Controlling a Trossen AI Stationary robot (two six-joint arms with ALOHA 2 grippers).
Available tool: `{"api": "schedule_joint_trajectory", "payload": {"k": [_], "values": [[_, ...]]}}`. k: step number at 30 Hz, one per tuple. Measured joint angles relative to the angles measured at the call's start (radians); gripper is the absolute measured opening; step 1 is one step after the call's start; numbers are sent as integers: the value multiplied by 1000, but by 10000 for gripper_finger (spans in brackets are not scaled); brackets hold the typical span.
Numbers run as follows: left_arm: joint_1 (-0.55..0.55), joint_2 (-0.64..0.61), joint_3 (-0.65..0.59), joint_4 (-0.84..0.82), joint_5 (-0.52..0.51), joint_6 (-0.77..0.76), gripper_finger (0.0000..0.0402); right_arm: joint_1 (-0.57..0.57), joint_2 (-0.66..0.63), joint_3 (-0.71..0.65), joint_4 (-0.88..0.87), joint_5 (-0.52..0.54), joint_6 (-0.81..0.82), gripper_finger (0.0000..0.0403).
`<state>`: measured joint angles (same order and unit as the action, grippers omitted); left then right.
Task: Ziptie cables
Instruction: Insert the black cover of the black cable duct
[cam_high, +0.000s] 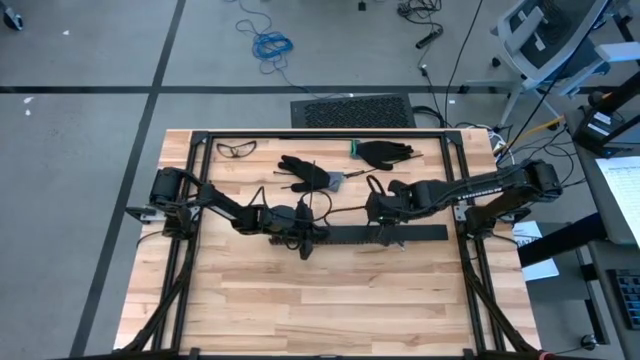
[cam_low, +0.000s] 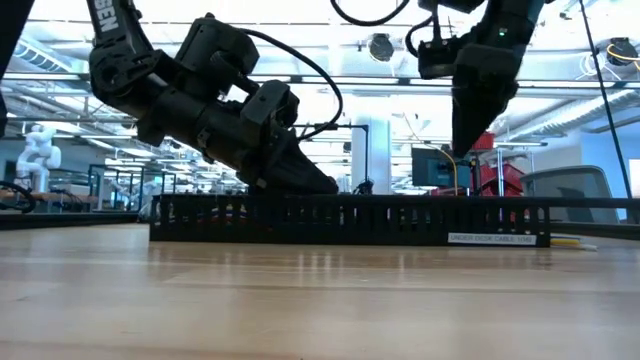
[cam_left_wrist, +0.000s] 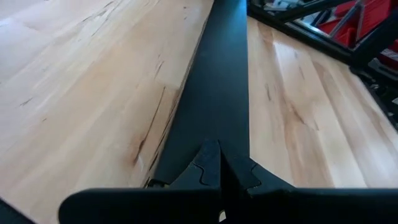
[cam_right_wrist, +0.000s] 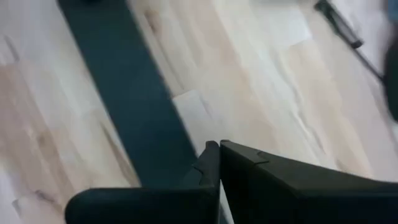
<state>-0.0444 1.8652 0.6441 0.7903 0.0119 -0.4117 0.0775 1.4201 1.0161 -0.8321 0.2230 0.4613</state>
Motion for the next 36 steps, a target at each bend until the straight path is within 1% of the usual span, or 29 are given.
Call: {"api": "schedule_joint_trajectory", "payload": {"k": [2,8,12,15,18,23,26,29,31,33,36], "values": [[0,2,4,35,19,0,0,-1,-6,0,1,13,-5,0],[0,2,2,54,37,-1,0,0,-18,0,3,13,-34,0],[-1,-1,8,67,65,-1,12,0,-18,0,-4,13,-35,4],[4,-43,20,61,128,-2,31,0,-20,0,-16,9,-43,23],[20,-143,23,12,160,-26,57,6,-25,0,-15,7,-98,54],[57,-356,24,-192,171,-26,112,26,-24,0,25,7,-186,124],[73,-510,26,-391,187,-14,147,44,-24,0,100,10,-266,174],[73,-647,26,-623,191,15,177,44,-1,0,202,-16,-275,222],[68,-730,26,-768,190,32,193,37,23,0,229,-50,-267,250],[54,-798,26,-909,183,34,204,34,54,0,216,-86,-265,271],[27,-865,26,-1056,135,49,211,41,94,0,173,-117,-281,293]]}}
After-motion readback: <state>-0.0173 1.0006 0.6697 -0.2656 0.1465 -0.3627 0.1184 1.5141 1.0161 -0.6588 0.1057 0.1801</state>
